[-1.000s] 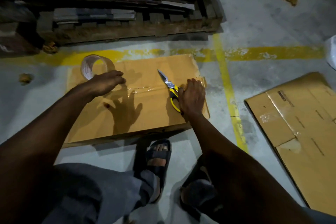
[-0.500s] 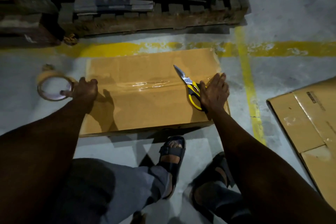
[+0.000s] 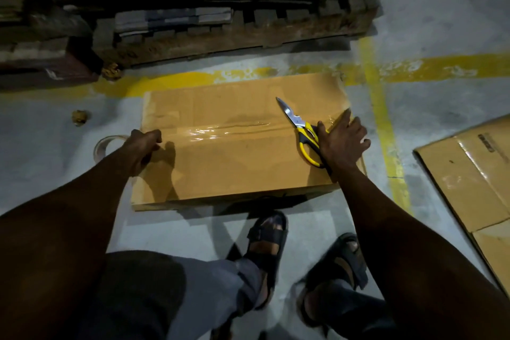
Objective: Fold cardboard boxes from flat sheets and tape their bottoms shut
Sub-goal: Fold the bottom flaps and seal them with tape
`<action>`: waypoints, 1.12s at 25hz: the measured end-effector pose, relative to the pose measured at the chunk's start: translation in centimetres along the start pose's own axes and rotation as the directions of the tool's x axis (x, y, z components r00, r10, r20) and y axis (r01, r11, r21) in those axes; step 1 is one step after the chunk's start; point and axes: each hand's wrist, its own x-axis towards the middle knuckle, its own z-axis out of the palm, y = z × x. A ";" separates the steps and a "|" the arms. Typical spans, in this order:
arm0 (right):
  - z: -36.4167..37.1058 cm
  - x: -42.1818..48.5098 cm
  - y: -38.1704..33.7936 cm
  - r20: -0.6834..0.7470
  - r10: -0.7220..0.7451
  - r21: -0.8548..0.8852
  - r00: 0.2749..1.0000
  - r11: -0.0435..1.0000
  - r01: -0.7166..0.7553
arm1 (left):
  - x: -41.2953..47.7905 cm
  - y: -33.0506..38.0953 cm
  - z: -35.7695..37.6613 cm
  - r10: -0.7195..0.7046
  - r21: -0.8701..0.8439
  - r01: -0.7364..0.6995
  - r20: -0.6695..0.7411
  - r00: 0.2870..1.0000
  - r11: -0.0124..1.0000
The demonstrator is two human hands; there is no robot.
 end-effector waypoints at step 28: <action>-14.1 -9.8 -7.5 0.429 -0.463 0.902 0.775 0.252 -0.349 | -17.7 5.6 3.3 0.683 -0.302 -0.623 0.453 0.572 0.722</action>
